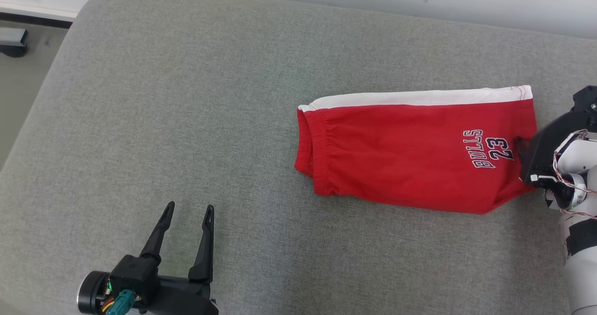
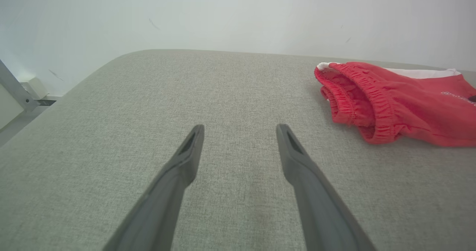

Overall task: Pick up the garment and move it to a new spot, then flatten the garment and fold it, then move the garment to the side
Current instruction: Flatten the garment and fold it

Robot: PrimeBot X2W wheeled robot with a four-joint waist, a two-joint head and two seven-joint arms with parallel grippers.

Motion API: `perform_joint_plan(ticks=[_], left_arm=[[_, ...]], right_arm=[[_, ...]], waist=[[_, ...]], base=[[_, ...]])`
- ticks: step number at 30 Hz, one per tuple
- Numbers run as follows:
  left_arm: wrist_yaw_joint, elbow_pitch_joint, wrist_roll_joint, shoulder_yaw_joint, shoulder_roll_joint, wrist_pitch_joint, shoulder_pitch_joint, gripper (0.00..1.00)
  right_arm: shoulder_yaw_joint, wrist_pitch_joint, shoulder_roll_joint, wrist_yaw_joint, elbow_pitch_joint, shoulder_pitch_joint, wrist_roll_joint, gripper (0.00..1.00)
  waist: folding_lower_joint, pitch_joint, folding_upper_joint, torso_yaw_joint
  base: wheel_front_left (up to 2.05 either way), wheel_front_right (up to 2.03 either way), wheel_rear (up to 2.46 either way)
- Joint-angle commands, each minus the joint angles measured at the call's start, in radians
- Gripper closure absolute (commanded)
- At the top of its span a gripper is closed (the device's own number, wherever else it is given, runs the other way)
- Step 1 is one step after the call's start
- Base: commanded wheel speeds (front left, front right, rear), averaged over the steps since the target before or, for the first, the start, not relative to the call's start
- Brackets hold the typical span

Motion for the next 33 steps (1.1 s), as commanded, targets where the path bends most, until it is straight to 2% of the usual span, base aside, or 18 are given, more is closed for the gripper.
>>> perform_joint_plan(ticks=[1,2,3,4,5,7,9,13,26,29,33], left_arm=[[-0.001,0.001,0.0,-0.001,-0.005,0.002,-0.01,0.0],[0.0,0.004,-0.003,-0.002,-0.006,0.002,-0.009,0.0],[-0.001,0.006,-0.007,-0.002,-0.009,0.004,-0.007,0.0],[-0.001,0.008,-0.009,-0.003,-0.009,0.004,-0.005,0.0],[-0.001,0.01,-0.011,-0.003,-0.009,0.005,-0.004,0.0],[-0.001,0.014,-0.015,-0.003,-0.008,0.007,0.0,0.0],[0.0,0.019,-0.023,-0.002,-0.004,0.008,0.007,0.0],[0.002,0.023,-0.03,-0.004,-0.002,0.013,0.017,0.0],[0.012,0.031,-0.06,-0.005,0.001,0.028,0.069,0.0],[0.017,0.024,-0.064,-0.01,0.003,0.033,0.084,0.0],[0.015,0.021,-0.073,-0.014,0.003,0.039,0.098,0.0]], right_arm=[[-0.005,0.023,0.025,-0.003,0.032,0.025,-0.006,0.0],[-0.005,0.034,0.036,-0.002,0.038,0.027,-0.003,0.5],[0.001,0.045,0.047,-0.001,0.043,0.031,0.0,0.59],[0.009,0.057,0.056,0.0,0.045,0.037,0.006,0.81],[0.019,0.066,0.064,0.001,0.043,0.042,0.015,0.98],[0.034,0.074,0.062,0.001,0.034,0.053,0.026,1.0],[0.033,0.057,0.029,0.0,0.004,0.077,0.015,1.0],[-0.019,0.003,0.002,-0.003,-0.037,0.09,-0.032,1.0],[-0.123,-0.106,-0.022,-0.003,-0.196,0.193,-0.224,1.0],[-0.109,-0.127,0.01,-0.003,-0.233,0.201,-0.25,1.0],[-0.03,-0.122,0.046,-0.003,-0.253,0.184,-0.218,1.0]], waist=[[0.0,0.005,0.0001,0.006],[0.0,0.004,0.0001,0.006],[0.0,0.003,0.0001,0.005],[0.0,0.001,0.0001,0.004],[0.0,-0.002,0.0001,0.002],[0.0,-0.007,0.0001,-0.002],[0.0,-0.026,0.0001,-0.009],[0.0,-0.054,0.0001,-0.021],[0.0,-0.178,0.0001,-0.039],[0.0,-0.196,0.0001,-0.036],[0.0,-0.214,0.0001,-0.029]], base=[[0.0,0.0,0.0],[0.0,0.0,0.0],[0.0,0.0,0.0],[0.0,0.0,0.0],[0.0,0.0,0.0],[0.0,0.0,0.0],[0.0,0.0,0.0],[0.0,0.0,0.0],[0.0,0.0,0.0],[0.0,0.0,0.0],[0.0,0.0,0.0]])
